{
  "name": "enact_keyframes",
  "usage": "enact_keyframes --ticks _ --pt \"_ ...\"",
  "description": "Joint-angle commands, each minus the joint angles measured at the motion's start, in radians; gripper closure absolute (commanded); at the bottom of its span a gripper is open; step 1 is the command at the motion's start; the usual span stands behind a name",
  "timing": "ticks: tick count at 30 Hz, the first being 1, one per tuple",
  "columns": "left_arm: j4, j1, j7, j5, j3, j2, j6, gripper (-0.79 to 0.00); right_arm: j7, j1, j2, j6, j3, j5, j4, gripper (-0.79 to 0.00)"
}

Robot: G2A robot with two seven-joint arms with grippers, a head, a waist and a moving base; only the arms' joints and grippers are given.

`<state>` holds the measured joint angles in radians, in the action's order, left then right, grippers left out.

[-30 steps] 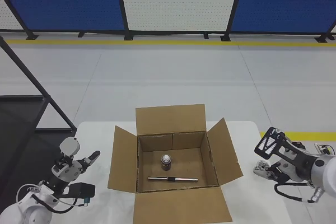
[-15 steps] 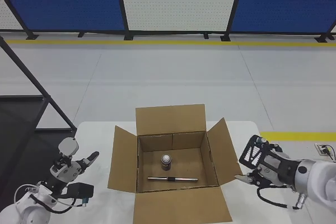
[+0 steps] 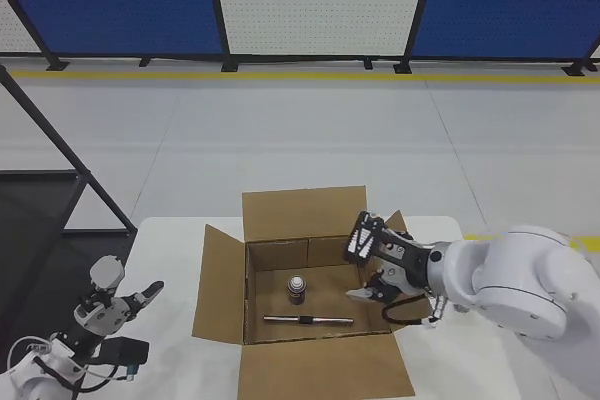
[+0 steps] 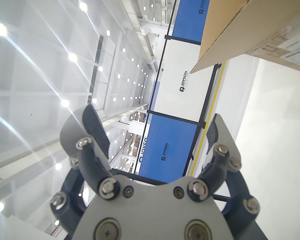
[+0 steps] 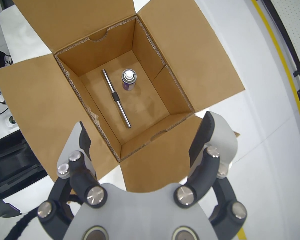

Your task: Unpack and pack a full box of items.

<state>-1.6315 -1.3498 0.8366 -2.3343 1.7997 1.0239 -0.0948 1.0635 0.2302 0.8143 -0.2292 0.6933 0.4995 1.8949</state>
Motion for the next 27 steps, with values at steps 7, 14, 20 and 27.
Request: enact_keyframes --ticks 7,14,20,27 --pt "-0.025 -0.006 0.018 0.046 -0.026 0.001 -0.01 -0.785 -0.124 -0.113 0.163 0.099 -0.262 0.064 -0.182 -0.785" --pt "-0.025 -0.006 0.018 0.046 -0.026 0.001 -0.01 -0.785 -0.116 -0.137 0.215 0.039 -0.317 0.036 -0.261 -0.785" --pt "-0.025 -0.006 0.018 0.046 -0.026 0.001 -0.01 -0.785 -0.116 -0.137 0.215 0.039 -0.317 0.036 -0.261 -0.785" --pt "-0.025 -0.006 0.018 0.046 -0.026 0.001 -0.01 -0.785 -0.133 -0.114 0.227 0.042 -0.329 0.037 -0.301 -0.785"
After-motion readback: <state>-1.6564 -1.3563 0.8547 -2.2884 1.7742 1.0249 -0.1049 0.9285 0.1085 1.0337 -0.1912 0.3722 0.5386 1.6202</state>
